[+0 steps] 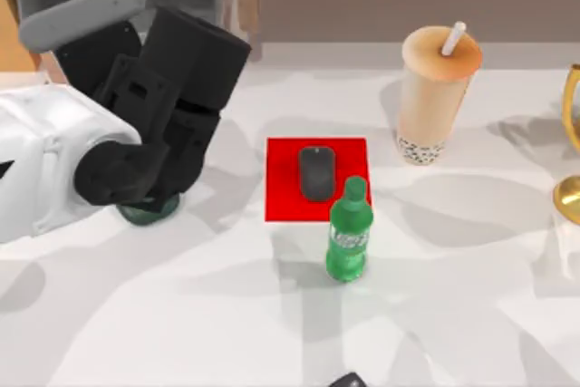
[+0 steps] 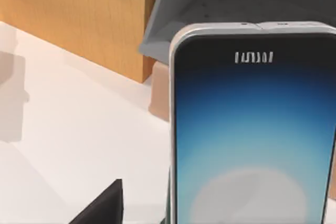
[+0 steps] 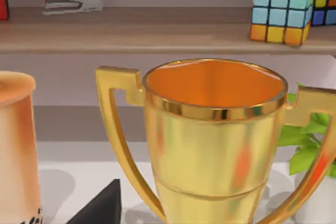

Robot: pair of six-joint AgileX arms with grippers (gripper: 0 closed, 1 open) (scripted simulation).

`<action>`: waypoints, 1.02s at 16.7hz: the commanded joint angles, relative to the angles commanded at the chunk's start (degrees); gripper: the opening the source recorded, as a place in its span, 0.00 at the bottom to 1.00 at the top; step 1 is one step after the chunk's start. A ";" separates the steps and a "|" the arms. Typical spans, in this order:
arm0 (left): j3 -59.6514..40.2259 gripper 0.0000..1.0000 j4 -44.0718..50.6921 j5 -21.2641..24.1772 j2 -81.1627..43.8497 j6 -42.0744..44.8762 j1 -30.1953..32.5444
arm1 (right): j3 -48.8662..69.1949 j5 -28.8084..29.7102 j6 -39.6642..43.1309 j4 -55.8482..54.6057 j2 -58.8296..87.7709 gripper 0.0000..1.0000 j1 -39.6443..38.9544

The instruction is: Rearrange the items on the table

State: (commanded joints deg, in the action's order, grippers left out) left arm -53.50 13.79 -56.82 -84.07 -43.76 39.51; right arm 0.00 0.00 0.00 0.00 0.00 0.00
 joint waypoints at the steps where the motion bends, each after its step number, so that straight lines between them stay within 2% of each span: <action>1: 0.12 1.00 -0.07 -0.07 0.14 -0.18 -0.34 | 0.00 0.00 0.00 0.00 0.00 1.00 0.00; 17: 0.48 1.00 3.49 3.05 -2.16 -0.21 -1.62 | 0.00 0.00 0.00 0.00 0.00 1.00 0.00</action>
State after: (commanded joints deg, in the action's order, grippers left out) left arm -53.02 17.28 -53.76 -86.23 -43.98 37.89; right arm 0.00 0.00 0.00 0.00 0.00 0.00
